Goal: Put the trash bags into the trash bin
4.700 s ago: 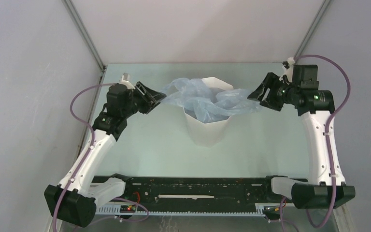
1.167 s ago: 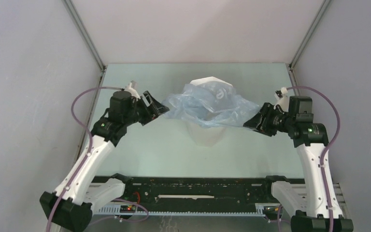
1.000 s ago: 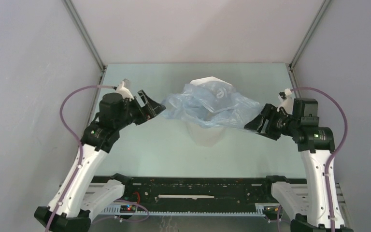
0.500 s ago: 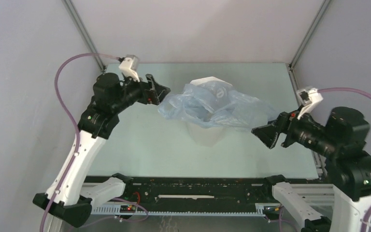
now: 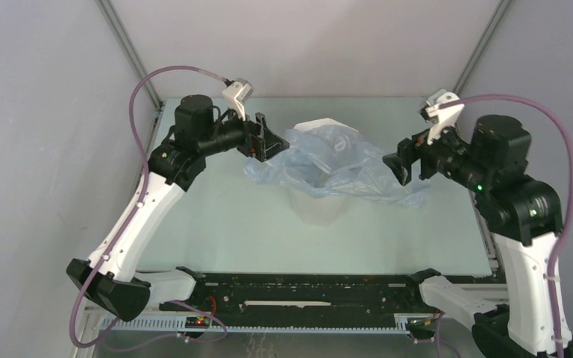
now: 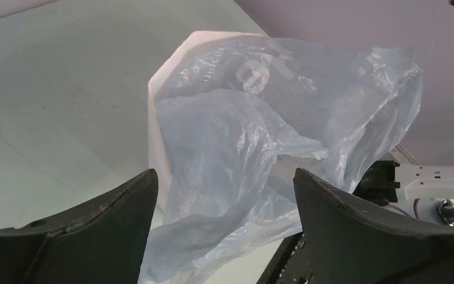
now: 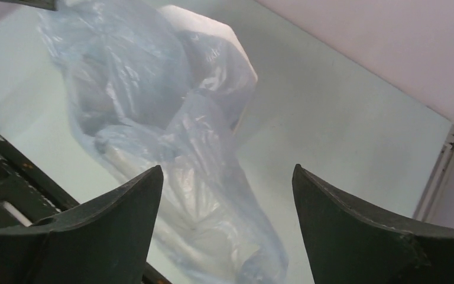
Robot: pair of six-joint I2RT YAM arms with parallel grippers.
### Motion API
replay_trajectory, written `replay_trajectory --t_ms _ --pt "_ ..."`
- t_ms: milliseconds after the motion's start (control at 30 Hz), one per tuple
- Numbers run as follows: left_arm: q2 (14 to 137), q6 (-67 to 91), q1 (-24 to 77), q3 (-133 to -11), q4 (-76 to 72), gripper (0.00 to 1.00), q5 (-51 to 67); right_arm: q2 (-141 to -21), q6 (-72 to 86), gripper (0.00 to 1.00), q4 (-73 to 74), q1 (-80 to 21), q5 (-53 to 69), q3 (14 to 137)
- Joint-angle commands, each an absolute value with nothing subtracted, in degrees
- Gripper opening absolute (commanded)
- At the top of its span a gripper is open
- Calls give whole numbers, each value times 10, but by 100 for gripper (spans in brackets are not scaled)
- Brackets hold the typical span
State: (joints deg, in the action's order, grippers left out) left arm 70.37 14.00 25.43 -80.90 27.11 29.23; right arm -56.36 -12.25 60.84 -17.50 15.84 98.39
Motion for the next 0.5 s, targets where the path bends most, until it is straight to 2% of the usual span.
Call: replay_trajectory --t_ms 0,133,333,400,467 --pt "706 126 262 -826 270 89 316 -585 -232 87 549 -200 118 969" --pt "710 93 267 -834 313 89 295 -598 -308 81 569 -250 103 946" --pt "711 80 267 -839 358 76 255 -594 -333 75 554 -269 130 915" --pt "710 89 267 -837 358 68 237 -599 -329 69 550 -269 124 909" --pt "708 107 267 -836 355 59 210 -606 -327 55 544 -271 113 904"
